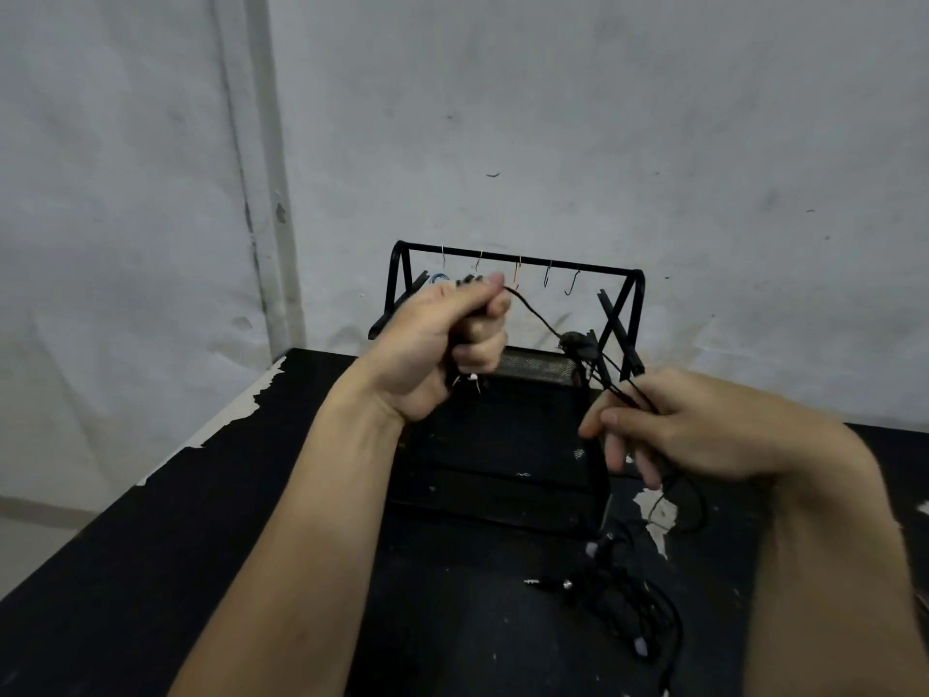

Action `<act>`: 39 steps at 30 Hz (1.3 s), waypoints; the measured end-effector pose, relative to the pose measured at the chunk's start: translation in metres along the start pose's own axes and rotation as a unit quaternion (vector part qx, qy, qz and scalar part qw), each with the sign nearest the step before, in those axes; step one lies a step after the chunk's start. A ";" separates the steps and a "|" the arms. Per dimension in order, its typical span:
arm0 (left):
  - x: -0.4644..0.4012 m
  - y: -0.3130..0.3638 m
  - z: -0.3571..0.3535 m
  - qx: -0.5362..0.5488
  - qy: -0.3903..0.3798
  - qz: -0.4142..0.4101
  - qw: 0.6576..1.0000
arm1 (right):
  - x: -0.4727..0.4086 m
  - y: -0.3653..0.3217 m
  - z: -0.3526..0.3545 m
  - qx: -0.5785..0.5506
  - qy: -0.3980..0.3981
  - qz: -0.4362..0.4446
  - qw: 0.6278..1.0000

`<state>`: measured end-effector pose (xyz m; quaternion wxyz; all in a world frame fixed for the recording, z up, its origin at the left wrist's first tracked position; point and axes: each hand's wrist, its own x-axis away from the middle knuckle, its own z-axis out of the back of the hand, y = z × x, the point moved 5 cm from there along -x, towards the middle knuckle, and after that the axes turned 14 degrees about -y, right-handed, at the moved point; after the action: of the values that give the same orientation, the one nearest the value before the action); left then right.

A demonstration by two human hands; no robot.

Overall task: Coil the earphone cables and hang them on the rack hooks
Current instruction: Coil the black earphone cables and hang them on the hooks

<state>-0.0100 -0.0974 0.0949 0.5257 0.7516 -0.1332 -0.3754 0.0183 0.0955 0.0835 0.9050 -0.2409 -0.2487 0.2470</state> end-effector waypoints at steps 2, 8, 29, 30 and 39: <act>-0.002 0.002 0.007 0.031 0.043 -0.025 0.998 | 0.003 -0.006 -0.004 -0.023 -0.015 0.018 0.999; -0.004 -0.001 0.006 -0.009 0.057 -0.018 0.998 | 0.030 -0.022 -0.003 -0.088 -0.003 0.101 0.991; -0.005 0.000 -0.019 -0.078 0.076 0.021 0.994 | 0.025 -0.027 0.011 -0.073 0.096 0.131 0.984; -0.005 0.000 -0.020 -0.086 0.068 0.025 0.994 | 0.024 -0.029 0.012 -0.075 0.109 0.130 0.983; -0.007 -0.002 -0.022 -0.082 0.079 0.023 0.993 | -0.004 -0.041 0.006 -0.025 0.173 0.086 0.981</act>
<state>0.0007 -0.0772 0.0995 0.6032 0.7300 -0.0767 -0.3121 0.0254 0.0646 0.1098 0.9035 -0.3232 -0.0724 0.2721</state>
